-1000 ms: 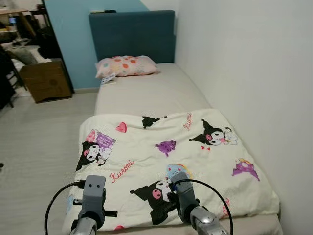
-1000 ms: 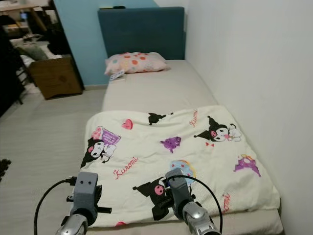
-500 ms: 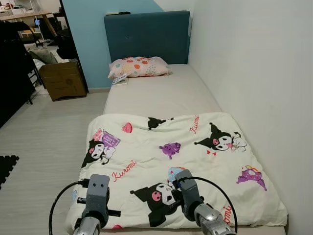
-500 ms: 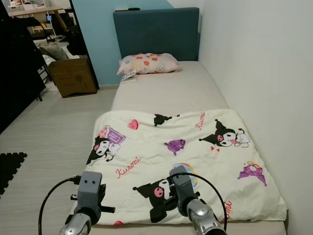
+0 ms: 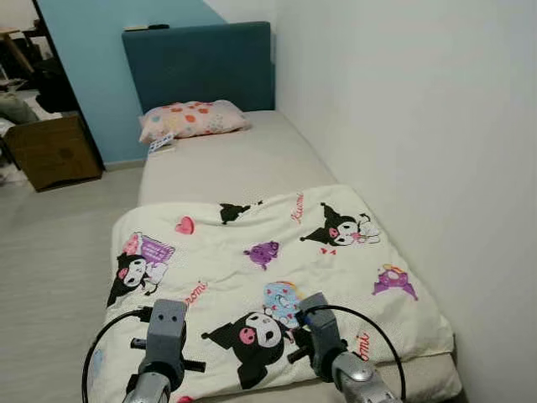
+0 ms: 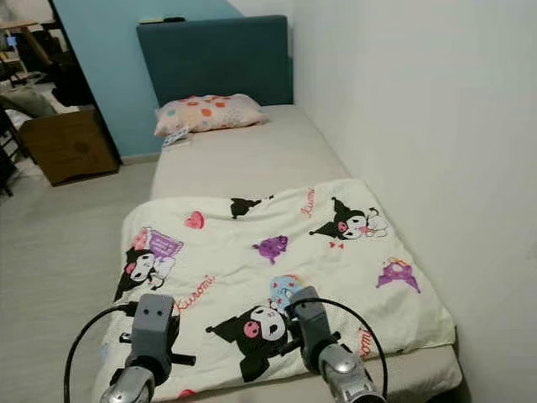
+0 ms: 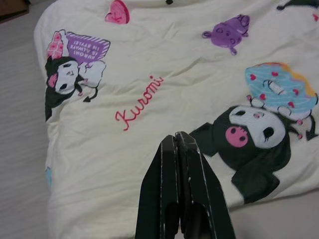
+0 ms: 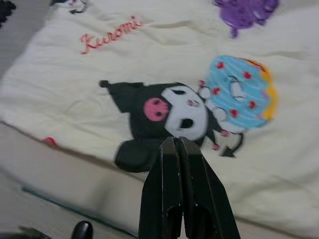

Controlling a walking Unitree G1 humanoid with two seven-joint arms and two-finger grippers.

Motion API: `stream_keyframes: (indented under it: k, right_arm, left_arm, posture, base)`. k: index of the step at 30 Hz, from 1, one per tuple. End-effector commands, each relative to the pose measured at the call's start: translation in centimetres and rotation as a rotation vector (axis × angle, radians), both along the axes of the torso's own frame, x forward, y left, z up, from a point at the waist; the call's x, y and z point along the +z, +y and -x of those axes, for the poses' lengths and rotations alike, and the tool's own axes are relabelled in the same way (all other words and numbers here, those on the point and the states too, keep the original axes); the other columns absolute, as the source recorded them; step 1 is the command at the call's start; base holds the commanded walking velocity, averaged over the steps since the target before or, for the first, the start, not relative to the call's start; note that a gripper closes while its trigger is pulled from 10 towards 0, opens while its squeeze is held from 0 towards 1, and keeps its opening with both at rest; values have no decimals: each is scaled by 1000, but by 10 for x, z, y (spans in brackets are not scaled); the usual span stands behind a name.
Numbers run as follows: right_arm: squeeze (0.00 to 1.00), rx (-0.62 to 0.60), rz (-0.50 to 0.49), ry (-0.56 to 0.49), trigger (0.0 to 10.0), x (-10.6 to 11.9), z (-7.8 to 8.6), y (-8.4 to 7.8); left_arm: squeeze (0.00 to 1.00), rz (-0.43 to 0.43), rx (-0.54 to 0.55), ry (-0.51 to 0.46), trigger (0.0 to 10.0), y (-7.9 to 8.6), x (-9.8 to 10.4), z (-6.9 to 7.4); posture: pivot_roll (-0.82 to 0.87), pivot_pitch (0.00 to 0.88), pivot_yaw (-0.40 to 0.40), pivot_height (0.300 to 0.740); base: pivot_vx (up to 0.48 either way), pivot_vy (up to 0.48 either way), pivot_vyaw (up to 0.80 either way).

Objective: Clean up the room

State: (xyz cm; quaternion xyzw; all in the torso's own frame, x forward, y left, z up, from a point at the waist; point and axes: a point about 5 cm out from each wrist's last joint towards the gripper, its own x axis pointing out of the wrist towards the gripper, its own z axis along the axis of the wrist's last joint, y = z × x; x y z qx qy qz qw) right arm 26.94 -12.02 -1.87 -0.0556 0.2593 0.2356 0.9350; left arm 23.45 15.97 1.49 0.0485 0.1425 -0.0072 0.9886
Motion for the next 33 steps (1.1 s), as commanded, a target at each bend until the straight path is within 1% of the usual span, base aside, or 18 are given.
stream_keyframes:
  k: [1,4,5,6,18,28,33]
  right_arm:
    - [0,-6,-8,15,10000,-1,1,0]
    - [0,-6,-8,15,10000,-1,1,0]
    - [0,-6,-7,15,10000,-1,1,0]
    - [0,-6,-6,15,10000,-1,1,-1]
    - [0,-7,-7,19,10000,-2,2,-1]
    - [0,-9,-4,18,10000,-1,1,-1]
    - [0,-9,-5,19,10000,-1,0,0]
  left_arm:
    - [0,-31,-40,-1,10000,-1,-1,3]
    - [0,-12,-30,2,10000,-2,-1,4]
    - [0,16,-16,7,10000,-2,-2,4]
    - [0,25,-3,15,10000,-1,-3,4]
    - [0,-6,-26,1,10000,0,-2,4]
    - [0,9,-34,-3,10000,-1,-2,8]
    - [0,33,-29,-26,10000,-2,1,10]
  posture:
    - [-81,0,15,740]
    - [-81,0,15,740]
    - [-81,0,15,740]
    - [-82,0,15,740]
    - [-84,0,16,740]
    - [-82,0,14,740]
    - [-76,0,12,740]
  base:
    - [0,-480,0]
    - [0,-480,0]
    - [0,0,0]
    - [0,0,0]
    - [0,0,0]
    - [0,0,0]
    - [0,407,0]
